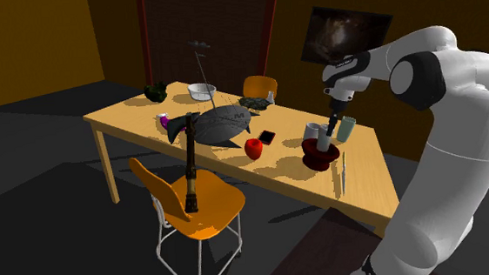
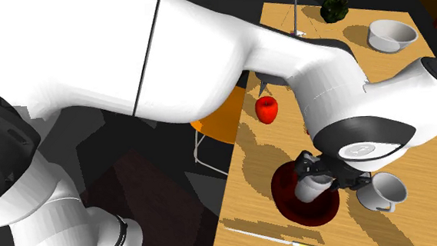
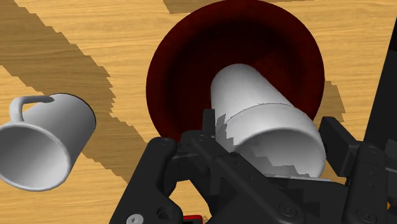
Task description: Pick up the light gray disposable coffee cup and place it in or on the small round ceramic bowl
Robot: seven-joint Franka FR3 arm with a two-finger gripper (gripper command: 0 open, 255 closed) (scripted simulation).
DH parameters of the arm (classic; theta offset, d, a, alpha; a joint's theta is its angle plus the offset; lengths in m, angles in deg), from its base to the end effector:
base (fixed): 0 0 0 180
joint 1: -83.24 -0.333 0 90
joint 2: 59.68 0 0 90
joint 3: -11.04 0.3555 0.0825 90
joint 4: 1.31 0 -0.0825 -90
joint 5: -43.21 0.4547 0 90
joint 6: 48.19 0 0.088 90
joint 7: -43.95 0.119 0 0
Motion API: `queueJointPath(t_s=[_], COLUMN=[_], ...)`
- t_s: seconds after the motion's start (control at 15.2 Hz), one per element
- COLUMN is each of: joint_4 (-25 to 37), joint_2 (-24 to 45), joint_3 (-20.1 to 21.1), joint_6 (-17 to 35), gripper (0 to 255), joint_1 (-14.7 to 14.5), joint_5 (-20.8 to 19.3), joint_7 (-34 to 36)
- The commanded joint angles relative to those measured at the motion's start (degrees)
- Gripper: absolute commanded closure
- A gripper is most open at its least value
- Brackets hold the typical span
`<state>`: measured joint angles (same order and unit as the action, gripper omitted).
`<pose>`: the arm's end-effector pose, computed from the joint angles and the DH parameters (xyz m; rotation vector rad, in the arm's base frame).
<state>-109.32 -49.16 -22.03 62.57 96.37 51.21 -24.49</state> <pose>0.4702 -0.4555 0.4113 -2.9969 -0.5056 0.0493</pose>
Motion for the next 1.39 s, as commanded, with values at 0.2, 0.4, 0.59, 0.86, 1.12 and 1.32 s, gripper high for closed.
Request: queueJointPath(t_s=[0.2,0.4,0.59,0.86,1.12,1.32], joint_4=[0.0,0.0,1.5,6.2,6.2,6.2], joint_2=[0.0,0.0,-0.4,-1.0,-1.0,-1.0], joint_3=[0.0,0.0,-0.1,-0.3,-0.3,-0.3], joint_6=[0.0,0.0,-1.8,-7.0,-7.0,-7.0], gripper=[0,0,0,0,0,0], joint_1=[0.0,0.0,0.0,0.2,0.2,0.2], joint_5=[0.0,0.0,-0.3,-0.9,-0.9,-0.9], joint_7=[0.0,0.0,0.2,0.6,0.6,0.6])
